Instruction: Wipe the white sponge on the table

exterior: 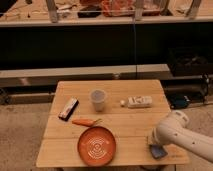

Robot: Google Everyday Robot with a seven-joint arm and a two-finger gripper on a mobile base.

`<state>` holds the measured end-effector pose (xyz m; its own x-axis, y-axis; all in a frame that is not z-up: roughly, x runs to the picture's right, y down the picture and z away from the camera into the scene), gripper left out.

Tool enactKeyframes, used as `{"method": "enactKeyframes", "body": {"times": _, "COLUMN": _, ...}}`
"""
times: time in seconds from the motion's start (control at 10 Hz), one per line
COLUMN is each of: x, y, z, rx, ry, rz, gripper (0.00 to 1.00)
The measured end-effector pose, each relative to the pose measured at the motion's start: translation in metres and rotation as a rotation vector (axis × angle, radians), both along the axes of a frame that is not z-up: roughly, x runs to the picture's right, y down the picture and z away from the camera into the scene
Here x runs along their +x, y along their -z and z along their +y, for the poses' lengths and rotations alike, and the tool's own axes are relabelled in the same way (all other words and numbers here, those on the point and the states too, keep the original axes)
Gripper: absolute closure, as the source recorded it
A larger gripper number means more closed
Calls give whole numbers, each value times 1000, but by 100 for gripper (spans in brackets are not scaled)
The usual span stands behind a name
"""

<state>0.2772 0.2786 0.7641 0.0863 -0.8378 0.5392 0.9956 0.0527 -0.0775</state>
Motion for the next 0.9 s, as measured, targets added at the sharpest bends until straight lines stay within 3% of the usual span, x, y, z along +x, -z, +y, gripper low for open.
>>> {"method": "enactKeyframes", "body": {"times": 0.4, "x": -4, "y": -29, "z": -42, "rx": 39, "ry": -30, "rz": 12, "gripper": 100}}
{"method": "enactKeyframes", "body": {"times": 0.6, "x": -15, "y": -32, "z": -52, "rx": 51, "ry": -41, "rz": -1, "gripper": 100}}
{"method": "enactKeyframes", "body": {"times": 0.9, "x": -47, "y": -37, "z": -60, "rx": 48, "ry": -10, "rz": -42, "gripper": 100}}
